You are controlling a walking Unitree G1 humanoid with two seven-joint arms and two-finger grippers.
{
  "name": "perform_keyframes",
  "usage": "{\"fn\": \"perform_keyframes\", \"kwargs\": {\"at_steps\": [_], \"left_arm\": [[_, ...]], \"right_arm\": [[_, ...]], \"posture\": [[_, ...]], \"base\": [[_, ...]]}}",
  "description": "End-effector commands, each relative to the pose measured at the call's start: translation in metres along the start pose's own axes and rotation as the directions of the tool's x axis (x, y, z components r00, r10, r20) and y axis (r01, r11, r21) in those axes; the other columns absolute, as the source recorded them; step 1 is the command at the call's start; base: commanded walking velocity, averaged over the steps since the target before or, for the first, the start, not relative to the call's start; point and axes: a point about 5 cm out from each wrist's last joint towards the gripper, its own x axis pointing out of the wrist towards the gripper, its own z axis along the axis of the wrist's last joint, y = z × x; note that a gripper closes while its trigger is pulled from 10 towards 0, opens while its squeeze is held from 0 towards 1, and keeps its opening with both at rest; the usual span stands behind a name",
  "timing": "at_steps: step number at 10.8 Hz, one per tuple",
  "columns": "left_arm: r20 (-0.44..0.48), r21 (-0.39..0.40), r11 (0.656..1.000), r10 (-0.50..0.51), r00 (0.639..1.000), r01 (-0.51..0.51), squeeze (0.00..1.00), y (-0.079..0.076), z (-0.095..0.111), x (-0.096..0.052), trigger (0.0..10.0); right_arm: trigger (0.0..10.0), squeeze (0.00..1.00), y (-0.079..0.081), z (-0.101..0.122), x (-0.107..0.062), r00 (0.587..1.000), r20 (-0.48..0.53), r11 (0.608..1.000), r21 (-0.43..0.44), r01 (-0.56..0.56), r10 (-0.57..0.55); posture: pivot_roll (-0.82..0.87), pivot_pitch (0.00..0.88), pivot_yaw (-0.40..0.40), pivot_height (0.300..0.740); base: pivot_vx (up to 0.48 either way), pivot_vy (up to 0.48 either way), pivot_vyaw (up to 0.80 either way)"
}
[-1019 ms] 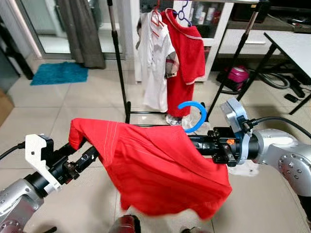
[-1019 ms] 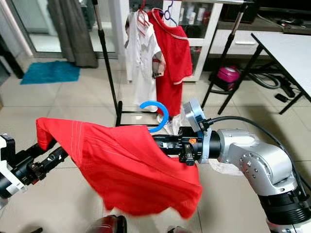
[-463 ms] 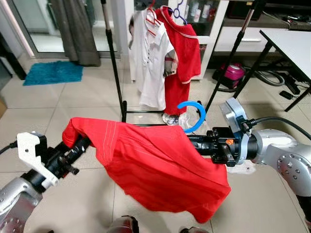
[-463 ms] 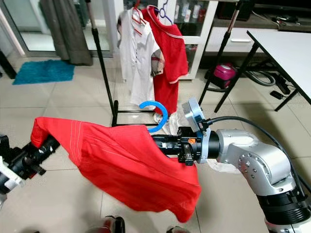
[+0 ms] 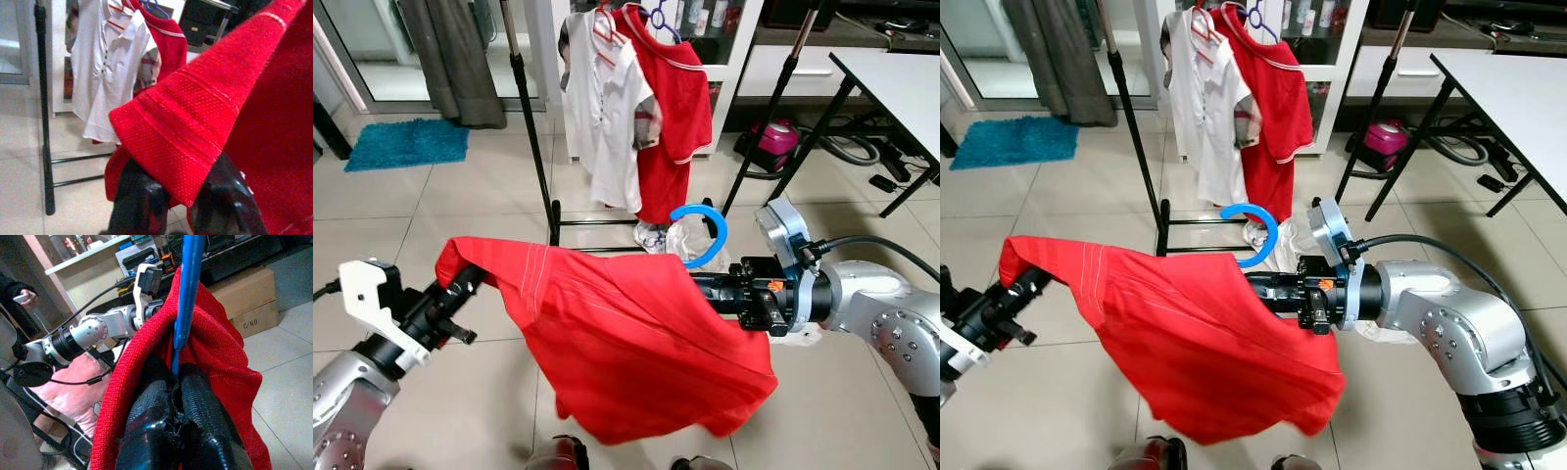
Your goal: Hang hanger
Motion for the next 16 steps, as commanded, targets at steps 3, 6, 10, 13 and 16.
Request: {"fn": "perform_keyframes", "kwargs": {"at_steps": [3, 6, 10, 13, 16], "left_arm": [[0.102, 0.024, 0.968, 0.246, 0.964, -0.249, 0.00, 0.028, 0.009, -0.006, 0.0], [0.225, -0.076, 0.857, 0.513, 0.828, -0.510, 0.00, 0.058, 0.017, -0.017, 0.0], [0.128, -0.017, 0.682, 0.727, 0.674, -0.731, 0.00, 0.085, -0.001, -0.033, 0.0], [0.118, -0.014, 0.561, 0.823, 0.556, -0.828, 0.00, 0.098, -0.004, -0.043, 0.0], [0.089, -0.001, 0.767, 0.639, 0.764, -0.642, 1.00, 0.067, -0.008, -0.011, 10.0]], "right_arm": [[10.0, 0.00, -0.004, 0.006, -0.004, 0.999, 0.023, 0.999, -0.017, 0.041, -0.040], [10.0, 0.00, -0.007, 0.007, -0.005, 0.997, 0.028, 0.997, -0.020, 0.070, -0.069], [10.0, 0.00, -0.009, 0.005, -0.006, 0.995, 0.034, 0.995, -0.025, 0.092, -0.091], [10.0, 0.00, -0.010, 0.005, -0.007, 0.993, 0.037, 0.993, -0.030, 0.112, -0.111], [10.0, 0.00, -0.014, 0.001, -0.012, 0.985, 0.039, 0.985, -0.007, 0.170, -0.170]], "posture": [[-0.02, 0.095, 0.011, 0.740], [-0.02, 0.084, 0.018, 0.740], [-0.02, 0.069, 0.023, 0.740], [-0.03, 0.069, 0.032, 0.740], [-0.01, 0.074, 0.010, 0.740]], "base": [[0.000, 0.000, 0.00], [0.000, 0.000, 0.00], [0.000, 0.000, 0.00], [0.000, 0.000, 0.00], [0.000, 0.000, 0.00]]}}
